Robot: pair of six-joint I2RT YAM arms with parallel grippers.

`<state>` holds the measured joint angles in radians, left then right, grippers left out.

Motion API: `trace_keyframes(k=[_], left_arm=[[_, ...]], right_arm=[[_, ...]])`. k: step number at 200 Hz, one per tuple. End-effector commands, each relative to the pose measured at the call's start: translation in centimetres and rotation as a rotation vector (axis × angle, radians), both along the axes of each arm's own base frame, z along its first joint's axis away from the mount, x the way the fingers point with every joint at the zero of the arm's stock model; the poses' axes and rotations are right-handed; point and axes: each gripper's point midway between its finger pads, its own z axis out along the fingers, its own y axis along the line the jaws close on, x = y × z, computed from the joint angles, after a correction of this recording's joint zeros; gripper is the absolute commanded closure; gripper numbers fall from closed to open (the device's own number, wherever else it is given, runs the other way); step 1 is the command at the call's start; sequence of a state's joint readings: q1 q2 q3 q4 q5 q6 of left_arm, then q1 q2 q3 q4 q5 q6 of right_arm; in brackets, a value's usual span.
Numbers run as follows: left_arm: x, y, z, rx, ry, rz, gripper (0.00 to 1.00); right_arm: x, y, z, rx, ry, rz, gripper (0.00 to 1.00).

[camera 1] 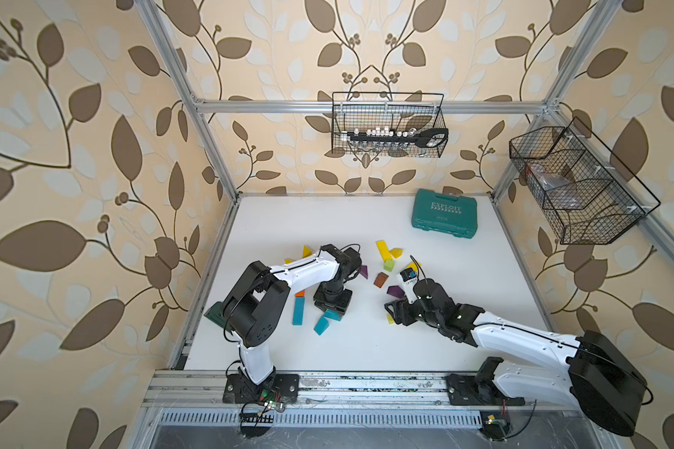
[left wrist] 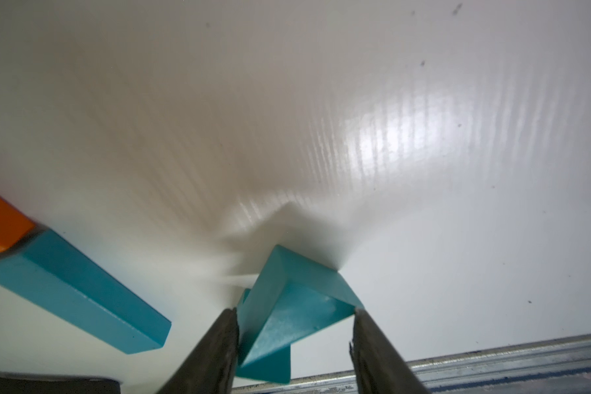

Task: Assemble a small pinwheel with building blocks
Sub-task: Pick up the building block from the center of the board.

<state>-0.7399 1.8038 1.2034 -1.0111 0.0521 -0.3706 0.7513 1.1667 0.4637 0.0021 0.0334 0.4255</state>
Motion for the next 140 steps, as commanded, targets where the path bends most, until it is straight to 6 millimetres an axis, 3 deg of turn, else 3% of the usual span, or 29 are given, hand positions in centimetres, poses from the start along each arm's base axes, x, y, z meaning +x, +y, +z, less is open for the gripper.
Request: trace_keyframes(k=[1,67,140], left_arm=[[0.0,0.3,-0.6,0.032,0.006,-0.024,0.47],[0.2,-0.3,0.8,-0.024,-0.030,-0.001,0.47],[-0.3,0.0,1.1,0.006,-0.020,0.162,0.32]], right_arm=[[-0.3,-0.3,-0.3,0.007,0.007,0.003,0.26],[-0.2,-0.3,-0.6,0.009,0.014,0.001,0.25],[-0.3,-0.3,-1.0,0.008,0.026,0.002,0.25]])
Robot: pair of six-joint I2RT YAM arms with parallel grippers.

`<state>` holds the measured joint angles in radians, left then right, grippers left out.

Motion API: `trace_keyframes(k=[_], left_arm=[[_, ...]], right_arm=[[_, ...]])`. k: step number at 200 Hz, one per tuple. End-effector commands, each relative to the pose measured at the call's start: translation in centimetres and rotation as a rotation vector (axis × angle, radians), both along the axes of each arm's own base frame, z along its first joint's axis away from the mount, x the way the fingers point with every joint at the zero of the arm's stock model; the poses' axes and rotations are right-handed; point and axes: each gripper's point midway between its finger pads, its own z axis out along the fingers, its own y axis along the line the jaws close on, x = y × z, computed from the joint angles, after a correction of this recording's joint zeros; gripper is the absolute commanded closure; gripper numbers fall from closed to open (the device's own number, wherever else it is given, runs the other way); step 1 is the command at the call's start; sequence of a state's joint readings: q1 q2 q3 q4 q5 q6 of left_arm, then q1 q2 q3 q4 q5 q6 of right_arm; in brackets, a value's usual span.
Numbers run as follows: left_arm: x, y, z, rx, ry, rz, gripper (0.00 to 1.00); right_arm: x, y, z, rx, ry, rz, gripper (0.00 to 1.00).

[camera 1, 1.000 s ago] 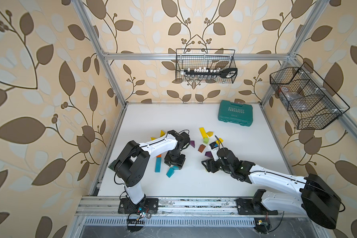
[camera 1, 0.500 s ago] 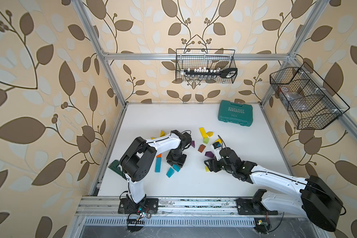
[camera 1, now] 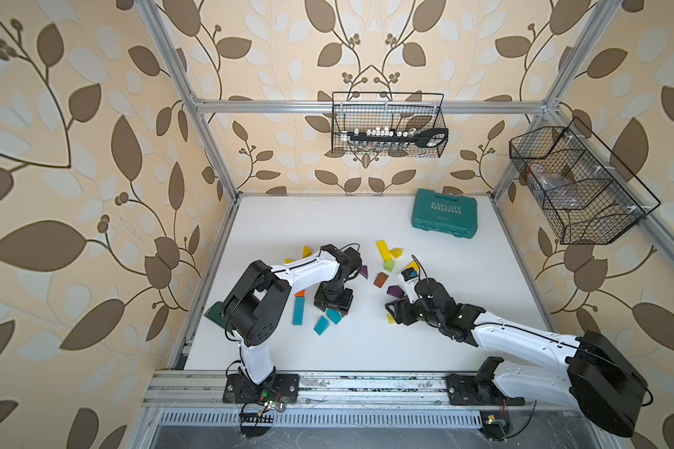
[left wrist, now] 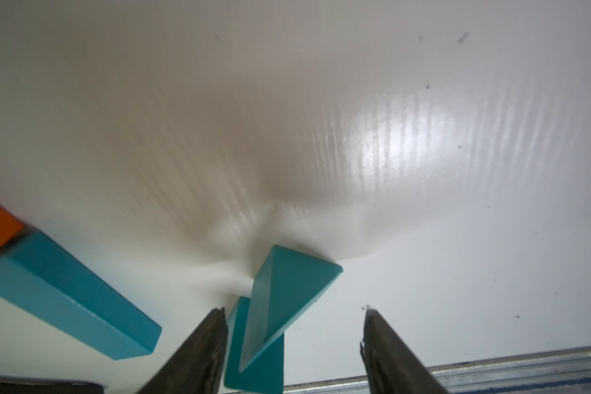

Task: Assemble a small pinwheel with building blocks
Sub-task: Pick up the building block from the center of the board.

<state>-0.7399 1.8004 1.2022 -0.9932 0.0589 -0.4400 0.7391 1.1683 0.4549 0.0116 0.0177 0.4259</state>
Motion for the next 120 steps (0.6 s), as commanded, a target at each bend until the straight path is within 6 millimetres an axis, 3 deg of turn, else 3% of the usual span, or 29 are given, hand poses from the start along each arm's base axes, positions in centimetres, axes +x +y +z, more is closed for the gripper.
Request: trace_keyframes(k=[1,26,62,120], left_arm=[[-0.5,0.5,1.1,0.016,-0.008,0.098,0.32],[-0.5,1.0,1.4,0.052,-0.023,0.233,0.29],[-0.2,0.2,1.0,0.030,-0.033,0.359,0.41],[0.2,-0.1,-0.2,0.075,-0.026,0.420,0.45]], right_arm=[[-0.3,-0.1,-0.8,0.000,0.019,0.004,0.25],[-0.3,-0.1,-0.8,0.001,0.017,0.005,0.25],[-0.4,-0.3,-0.5,0.009,0.001,0.004,0.24],[-0.6,-0.6,0.3,0.015,-0.044,0.022,0.24]])
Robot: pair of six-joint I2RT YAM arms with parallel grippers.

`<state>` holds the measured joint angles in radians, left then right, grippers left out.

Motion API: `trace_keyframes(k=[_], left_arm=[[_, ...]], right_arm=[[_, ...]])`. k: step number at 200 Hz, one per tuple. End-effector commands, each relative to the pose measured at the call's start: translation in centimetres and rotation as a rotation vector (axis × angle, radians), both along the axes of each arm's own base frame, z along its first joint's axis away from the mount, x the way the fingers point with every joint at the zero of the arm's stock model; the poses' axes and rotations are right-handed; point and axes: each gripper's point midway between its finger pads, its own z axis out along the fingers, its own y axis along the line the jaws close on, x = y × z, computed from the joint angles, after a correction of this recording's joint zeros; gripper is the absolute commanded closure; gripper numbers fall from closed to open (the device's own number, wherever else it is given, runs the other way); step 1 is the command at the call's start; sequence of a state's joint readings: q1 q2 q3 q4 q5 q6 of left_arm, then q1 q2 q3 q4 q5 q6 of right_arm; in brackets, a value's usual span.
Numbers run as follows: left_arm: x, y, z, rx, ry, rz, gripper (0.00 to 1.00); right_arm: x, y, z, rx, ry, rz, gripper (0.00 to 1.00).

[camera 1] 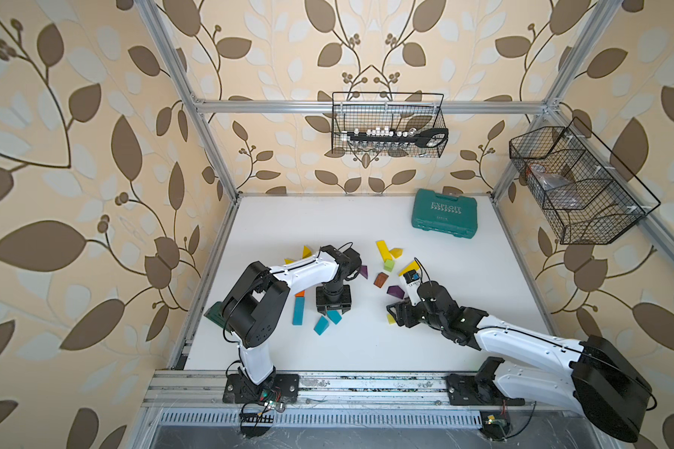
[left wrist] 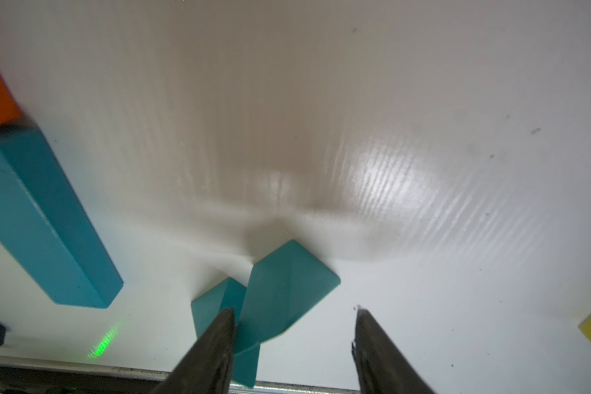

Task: Assemble a small pinwheel with building blocks
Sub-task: Pick up the building block from the center of the board.

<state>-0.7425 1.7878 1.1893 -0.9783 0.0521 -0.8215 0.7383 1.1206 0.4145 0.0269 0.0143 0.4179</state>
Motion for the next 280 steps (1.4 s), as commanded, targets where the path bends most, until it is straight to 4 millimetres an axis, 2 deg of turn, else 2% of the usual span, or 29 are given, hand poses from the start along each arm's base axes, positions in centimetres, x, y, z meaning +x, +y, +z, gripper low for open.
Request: trace_keyframes(k=[1,52,93,123,139,169,184,205,243,267,280], left_arm=[[0.2,-0.1,-0.3,0.031,-0.005,0.045,0.45],[1.6,-1.1,-0.9,0.082,0.012,0.020,0.53],[2.2,-1.4,-1.1,0.121,0.030,-0.019,0.68],[2.5,-1.7,-0.3,0.146,0.019,-0.061,0.82],[2.7,-1.1,0.5,0.200,0.003,-0.091,0.89],[4.0,1.0,2.7,0.448,-0.056,-0.194,0.92],[4.6,1.4,2.8,0.560,-0.063,-0.247,0.92],[4.7,1.1,1.6,0.624,-0.039,-0.292,0.91],[4.4,-0.7,-0.7,0.556,-0.027,-0.317,0.70],[4.0,-1.4,-1.3,0.522,-0.021,-0.308,0.54],[3.9,-1.6,-1.4,0.506,-0.023,-0.300,0.52]], right_arm=[[-0.1,-0.2,0.2,0.003,-0.027,0.014,0.24],[-0.4,0.0,0.8,0.023,-0.042,0.034,0.23],[-0.5,-0.1,1.2,0.035,-0.054,0.039,0.22],[-0.5,-0.1,1.3,0.041,-0.051,0.038,0.22],[-0.4,-0.2,1.2,0.040,-0.048,0.030,0.22],[-0.4,-0.1,1.3,0.049,-0.049,0.029,0.21],[-0.4,-0.1,1.4,0.054,-0.054,0.026,0.21],[-0.4,-0.5,1.5,0.052,-0.064,0.016,0.21],[-0.6,-1.1,2.1,0.060,-0.096,0.001,0.21],[-0.5,-1.4,2.2,0.050,-0.102,-0.009,0.21],[-0.5,-1.4,2.2,0.051,-0.102,-0.008,0.20]])
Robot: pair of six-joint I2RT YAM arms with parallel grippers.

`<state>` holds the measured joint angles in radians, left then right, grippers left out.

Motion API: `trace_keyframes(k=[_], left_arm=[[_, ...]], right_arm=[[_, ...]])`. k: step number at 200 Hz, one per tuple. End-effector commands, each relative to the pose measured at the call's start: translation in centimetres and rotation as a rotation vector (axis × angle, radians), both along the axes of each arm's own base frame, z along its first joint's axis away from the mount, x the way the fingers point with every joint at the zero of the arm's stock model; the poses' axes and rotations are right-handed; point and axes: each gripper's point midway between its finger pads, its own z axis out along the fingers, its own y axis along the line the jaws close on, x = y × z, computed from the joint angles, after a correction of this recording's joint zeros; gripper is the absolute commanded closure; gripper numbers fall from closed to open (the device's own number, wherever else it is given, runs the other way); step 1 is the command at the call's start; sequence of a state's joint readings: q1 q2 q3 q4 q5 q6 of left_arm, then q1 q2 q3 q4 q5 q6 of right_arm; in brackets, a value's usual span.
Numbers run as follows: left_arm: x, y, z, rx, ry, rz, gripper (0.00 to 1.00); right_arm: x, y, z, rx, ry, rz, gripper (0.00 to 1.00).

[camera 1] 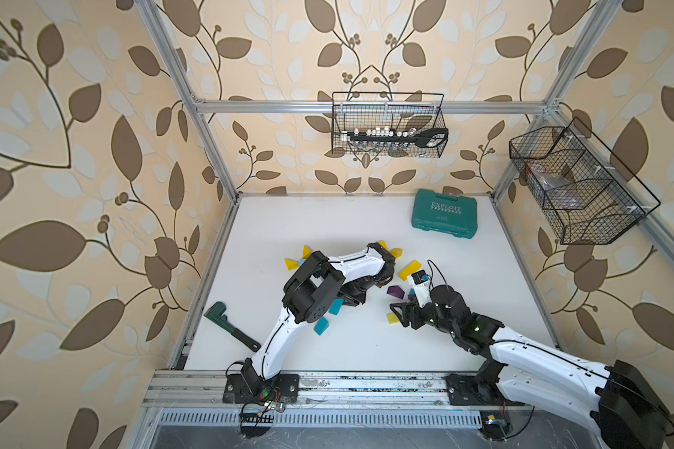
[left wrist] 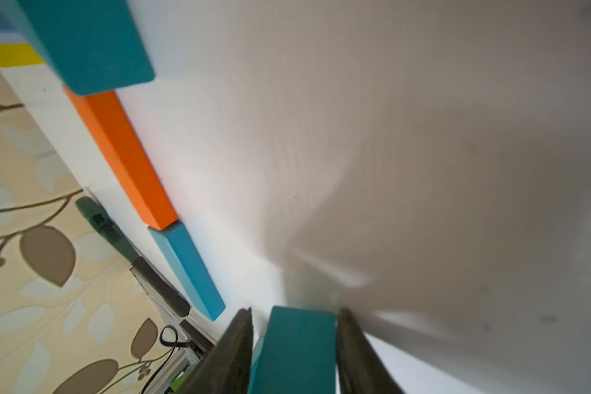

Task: Assemble a small pinwheel with building blocks
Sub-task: Pick up the building block from the center of the board.

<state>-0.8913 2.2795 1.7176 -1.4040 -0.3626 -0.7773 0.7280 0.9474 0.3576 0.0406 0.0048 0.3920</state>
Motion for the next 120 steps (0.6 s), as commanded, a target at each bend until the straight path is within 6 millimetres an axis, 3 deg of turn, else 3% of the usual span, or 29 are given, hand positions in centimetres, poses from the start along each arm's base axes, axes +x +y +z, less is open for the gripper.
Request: trace_keyframes(k=[1,34,60,84,98,120], left_arm=[[-0.3,-0.8,0.1,-0.046,-0.002,0.004,0.52],[-0.3,-1.6,0.6,-0.095,-0.012,0.013,0.51],[-0.4,-2.6,1.3,-0.192,-0.043,0.024,0.68],[-0.4,-3.2,1.7,-0.284,-0.062,0.036,0.72],[-0.4,-3.3,1.4,-0.332,-0.049,0.054,0.83],[-0.2,-4.0,2.0,-0.450,-0.065,0.077,0.92]], right_arm=[[-0.1,-0.8,-0.7,-0.025,0.005,-0.023,0.20],[0.0,-0.8,-0.7,-0.025,0.007,-0.023,0.20],[0.0,-0.8,-0.7,-0.022,0.007,-0.021,0.20],[-0.1,-0.6,-0.6,-0.016,0.008,-0.014,0.20],[-0.2,-0.5,-0.5,-0.013,0.014,-0.006,0.20],[-0.5,-0.3,-0.3,0.002,0.027,0.005,0.20]])
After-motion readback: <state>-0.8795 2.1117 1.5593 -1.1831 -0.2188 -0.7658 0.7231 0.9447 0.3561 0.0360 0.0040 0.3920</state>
